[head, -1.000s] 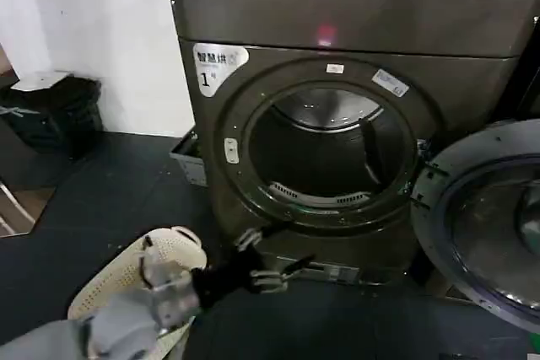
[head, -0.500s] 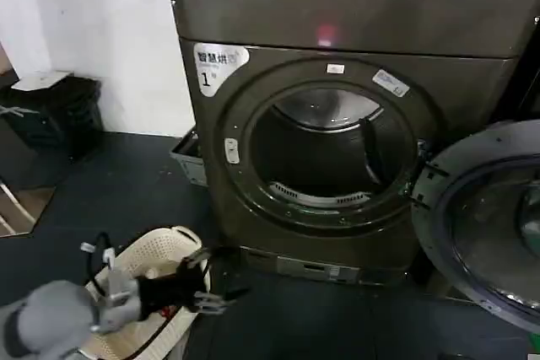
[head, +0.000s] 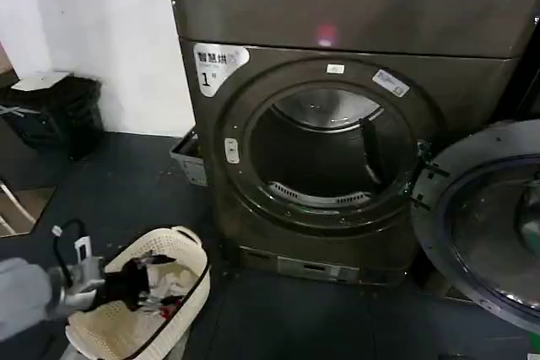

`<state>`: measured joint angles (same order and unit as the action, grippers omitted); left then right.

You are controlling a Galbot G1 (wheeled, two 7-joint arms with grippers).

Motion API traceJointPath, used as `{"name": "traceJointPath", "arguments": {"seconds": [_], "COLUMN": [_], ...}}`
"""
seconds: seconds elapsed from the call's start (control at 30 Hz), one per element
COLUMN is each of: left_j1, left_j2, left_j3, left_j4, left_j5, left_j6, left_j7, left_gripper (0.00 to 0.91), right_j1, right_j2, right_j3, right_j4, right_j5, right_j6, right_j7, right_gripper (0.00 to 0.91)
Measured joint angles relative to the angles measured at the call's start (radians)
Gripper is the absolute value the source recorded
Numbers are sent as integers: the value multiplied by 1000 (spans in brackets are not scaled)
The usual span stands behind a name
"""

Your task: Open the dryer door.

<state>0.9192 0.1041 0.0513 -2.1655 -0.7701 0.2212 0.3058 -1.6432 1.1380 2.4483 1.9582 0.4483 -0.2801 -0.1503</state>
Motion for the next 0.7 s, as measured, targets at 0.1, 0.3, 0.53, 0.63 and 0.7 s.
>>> {"name": "traceJointPath", "arguments": {"seconds": [0.1,0.3,0.53,0.63,0.7], "left_j1": [23,47,56,58,60], "left_j2": [29,51,58,51,49], "left_j3": [-21,-39,-46,-48,-48], "left_j4": [22,94,187,225,248], "left_j5": [39,148,288,313,327], "left_j6": [23,36,77,85,79], "left_j7": [41,86,153,156,164], "left_gripper": [907,907,907,907,907], "right_j1": [2,9,10,9,7], "right_j2": [-1,-1,-1,-1,-2], "right_j3": [-1,-9,-14,-14,-10], "right_j4": [-1,6,7,9,9], "right_j5": [2,4,4,4,4], "right_j6": [0,-1,-2,-2,-2], "right_j7": [-3,-7,-7,-8,-8], "right_gripper": [907,907,907,907,907]}}
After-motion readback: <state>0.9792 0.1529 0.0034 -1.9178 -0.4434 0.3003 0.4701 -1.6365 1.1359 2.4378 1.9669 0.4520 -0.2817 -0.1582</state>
